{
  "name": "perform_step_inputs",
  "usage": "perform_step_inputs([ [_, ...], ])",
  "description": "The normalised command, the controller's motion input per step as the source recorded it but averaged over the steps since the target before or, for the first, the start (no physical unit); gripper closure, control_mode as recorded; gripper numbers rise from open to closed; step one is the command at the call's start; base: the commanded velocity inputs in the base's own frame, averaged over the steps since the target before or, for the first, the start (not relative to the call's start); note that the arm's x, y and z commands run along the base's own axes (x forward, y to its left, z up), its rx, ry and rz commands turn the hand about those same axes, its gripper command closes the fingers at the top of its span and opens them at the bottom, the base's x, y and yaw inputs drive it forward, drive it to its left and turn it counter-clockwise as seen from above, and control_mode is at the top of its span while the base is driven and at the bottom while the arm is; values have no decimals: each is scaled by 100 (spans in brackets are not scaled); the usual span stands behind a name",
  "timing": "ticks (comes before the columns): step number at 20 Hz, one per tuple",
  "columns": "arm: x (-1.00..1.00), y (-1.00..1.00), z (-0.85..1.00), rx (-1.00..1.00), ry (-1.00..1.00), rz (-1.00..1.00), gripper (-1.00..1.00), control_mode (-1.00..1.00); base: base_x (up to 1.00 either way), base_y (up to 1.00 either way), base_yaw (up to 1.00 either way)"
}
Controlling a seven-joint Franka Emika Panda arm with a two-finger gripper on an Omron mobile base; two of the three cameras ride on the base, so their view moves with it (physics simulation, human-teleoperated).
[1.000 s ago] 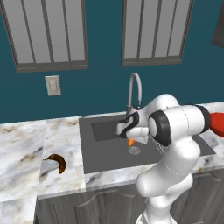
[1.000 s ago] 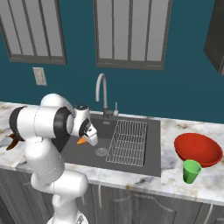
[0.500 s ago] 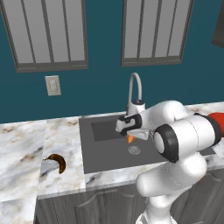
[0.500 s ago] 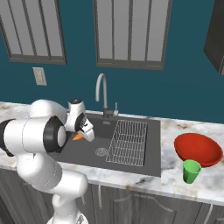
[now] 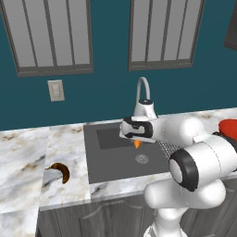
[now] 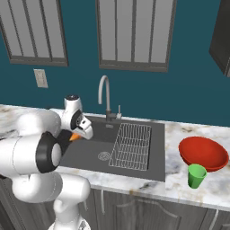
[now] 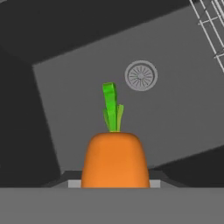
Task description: Remove the carrot and banana from the sink. Then move the bowl and cup from the counter to the sink for washing.
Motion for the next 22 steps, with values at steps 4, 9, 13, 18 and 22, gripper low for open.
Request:
perform_step_inputs([
  [4,-18,24,30,0,1,23,100,-100,0,0,0],
  [9,-18,29,25,0,0,17,100,-100,0,0,0],
  [13,-15,32,26,0,0,14,100,-100,0,0,0],
  [18,-12,37,20,0,0,6,100,-100,0,0,0],
  [22,-5,41,17,0,0,2,100,-100,0,0,0],
])
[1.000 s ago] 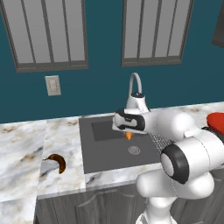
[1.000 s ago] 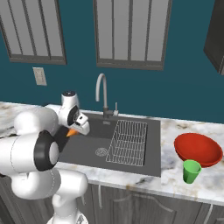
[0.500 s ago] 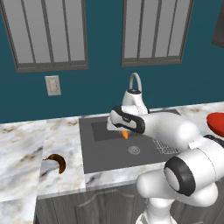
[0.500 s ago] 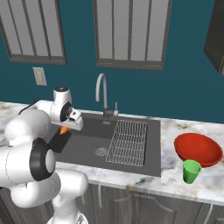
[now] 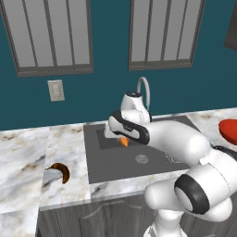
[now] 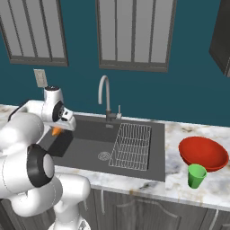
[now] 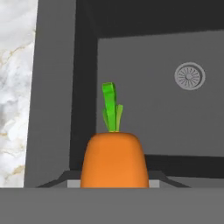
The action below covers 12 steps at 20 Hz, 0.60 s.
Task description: Remove the carrot and banana from the sink. Then move the bowl and cup from the counter to the sink for washing.
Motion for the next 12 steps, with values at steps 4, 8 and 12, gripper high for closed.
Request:
perform_step_inputs([
  [4,-1,46,13,0,0,0,100,-100,0,0,0],
  [8,1,49,8,0,0,0,100,-100,0,0,0],
  [12,5,51,4,0,0,3,100,-100,0,0,0],
])
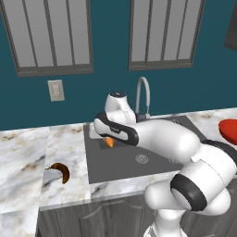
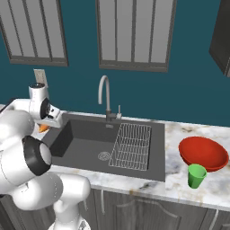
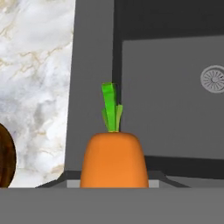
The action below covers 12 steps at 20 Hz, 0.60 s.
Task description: Remove the carrot and banana from the sink. Then move the bowl and cup from the counter to the sink for washing.
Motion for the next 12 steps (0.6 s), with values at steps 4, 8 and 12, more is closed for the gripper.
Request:
perform_step_inputs([
  [4,12,49,0,0,0,4,100,-100,0,0,0],
  [8,16,50,0,0,0,5,100,-100,0,0,0],
  [12,15,49,0,0,0,5,100,-100,0,0,0],
])
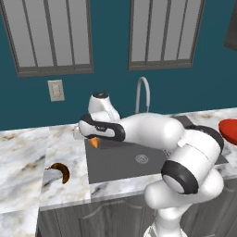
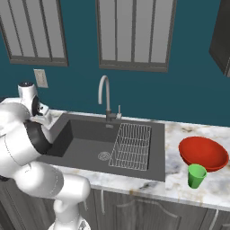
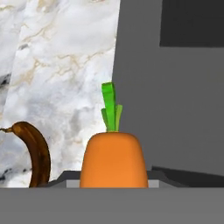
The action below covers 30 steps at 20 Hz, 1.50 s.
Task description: Remove the carrot and banana from the sink. Then move the bowl and cup from the counter to the sink for washing.
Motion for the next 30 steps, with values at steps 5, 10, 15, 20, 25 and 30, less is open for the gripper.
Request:
perform_step_inputs([
  [5,13,49,-3,0,0,4,100,-100,0,0,0],
  [10,13,38,-16,0,1,2,100,-100,0,0,0],
  [15,14,23,-35,0,5,0,100,-100,0,0,0],
  [20,17,26,-34,0,0,0,100,-100,0,0,0],
  [25,19,29,-28,0,0,0,100,-100,0,0,0],
  [30,17,21,-28,0,0,0,100,-100,0,0,0],
])
